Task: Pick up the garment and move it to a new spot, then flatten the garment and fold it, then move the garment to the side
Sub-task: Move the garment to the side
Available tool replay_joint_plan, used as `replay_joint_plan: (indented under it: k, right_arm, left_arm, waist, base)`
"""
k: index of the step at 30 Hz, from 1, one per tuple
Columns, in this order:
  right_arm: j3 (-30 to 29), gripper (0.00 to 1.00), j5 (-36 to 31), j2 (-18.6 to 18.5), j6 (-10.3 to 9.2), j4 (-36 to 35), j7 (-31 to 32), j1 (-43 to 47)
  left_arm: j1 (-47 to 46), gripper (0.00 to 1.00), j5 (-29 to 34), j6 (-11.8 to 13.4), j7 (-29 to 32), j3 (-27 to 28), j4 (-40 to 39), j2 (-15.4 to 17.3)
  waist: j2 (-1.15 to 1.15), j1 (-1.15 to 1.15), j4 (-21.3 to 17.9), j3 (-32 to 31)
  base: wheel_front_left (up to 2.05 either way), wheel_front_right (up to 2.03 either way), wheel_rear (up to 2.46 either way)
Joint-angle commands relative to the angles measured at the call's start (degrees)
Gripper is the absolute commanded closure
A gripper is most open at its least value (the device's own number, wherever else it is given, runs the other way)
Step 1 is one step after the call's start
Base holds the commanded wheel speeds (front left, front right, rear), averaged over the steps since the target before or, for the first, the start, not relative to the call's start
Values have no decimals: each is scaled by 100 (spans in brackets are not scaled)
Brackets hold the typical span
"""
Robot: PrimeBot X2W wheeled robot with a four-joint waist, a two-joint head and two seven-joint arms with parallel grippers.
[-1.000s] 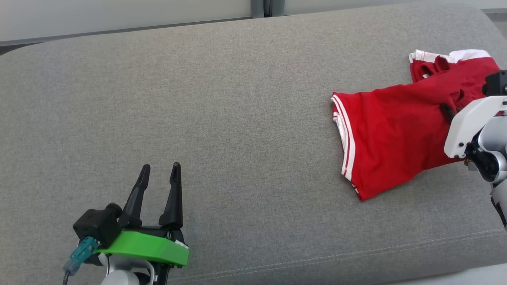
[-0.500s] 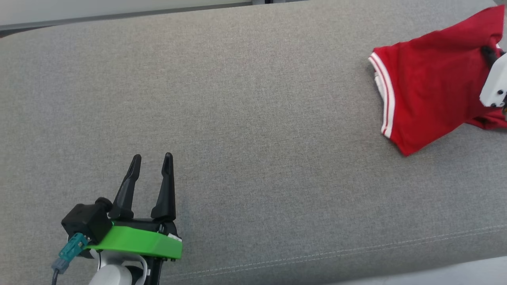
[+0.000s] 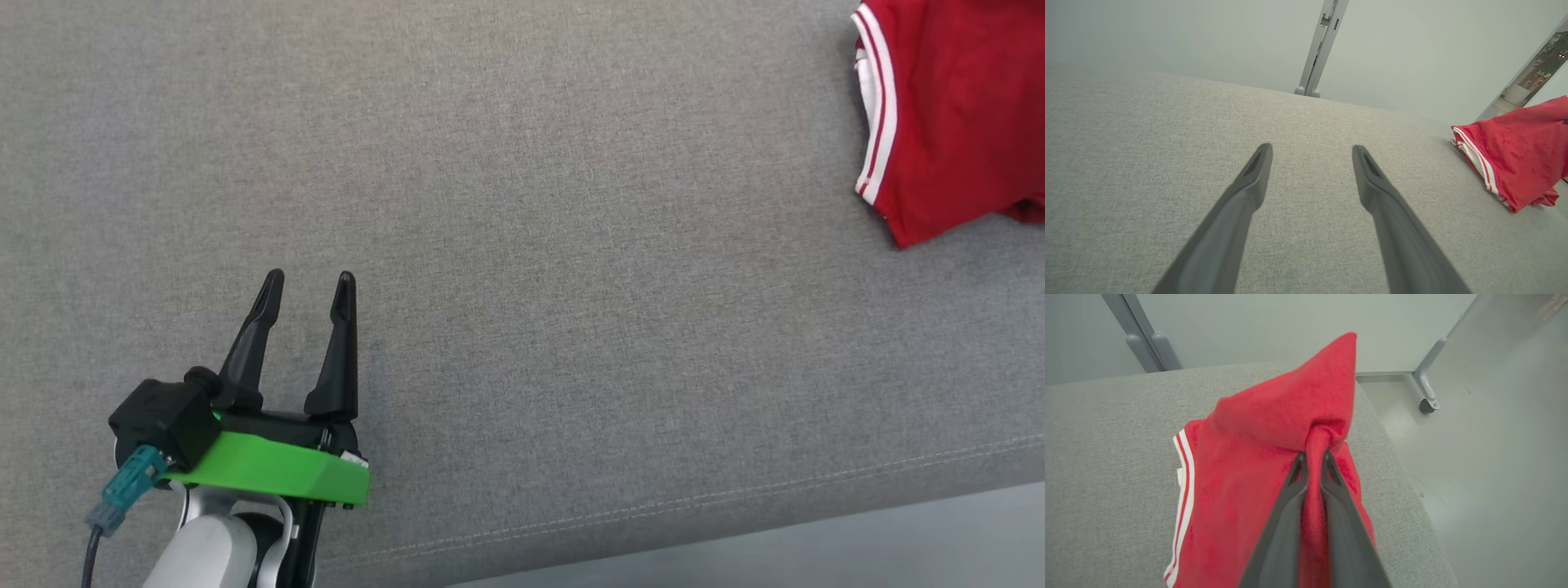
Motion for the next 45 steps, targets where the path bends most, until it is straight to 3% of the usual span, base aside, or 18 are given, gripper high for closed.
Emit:
replay_joint_plan:
  k: [1,15,16,17,18,25,31,38,45]
  right_arm:
    - [-50,100,-151,-105,-5,119,-82,-132]
    - [-655,100,-1085,-144,-5,1352,-678,-677]
    - [-723,96,-1173,-105,-5,1457,-734,-726]
    - [-816,56,-1284,-96,-5,1534,-838,-792]
    - [-847,0,-1415,-88,-5,1603,-908,-825]
    - [-1104,0,-2193,-44,-5,1919,-1499,-847]
    - [-1244,0,-2360,38,-5,2183,-1813,-764]
    - [-895,0,-2085,328,-6,2268,-2286,-738]
    - [-257,0,-1332,517,-6,2019,-2557,-525]
  left_arm:
    - [-135,0,91,42,58,-4,-93,83]
    - [-276,0,274,187,374,-104,-537,264]
    - [-280,0,280,187,391,-107,-556,276]
    - [-288,0,288,197,403,-108,-572,288]
    - [-298,0,293,203,419,-113,-585,292]
    - [-307,0,284,219,466,-143,-597,312]
    - [-307,0,232,208,428,-134,-534,311]
    - [-312,0,59,247,369,-62,-349,189]
    - [-372,0,-140,227,447,-44,26,71]
  waist:
    - [0,0,25,301]
    - [0,0,113,811]
    - [0,0,110,828]
    - [0,0,107,845]
    - [0,0,104,858]
    - [0,0,92,849]
    - [0,0,62,720]
    - [0,0,-23,257]
    - [0,0,45,-402]
  base:
    - [0,0,0]
    - [0,0,0]
    - [0,0,0]
    - [0,0,0]
    - [0,0,0]
    - [0,0,0]
    - [0,0,0]
    - [0,0,0]
    - [0,0,0]
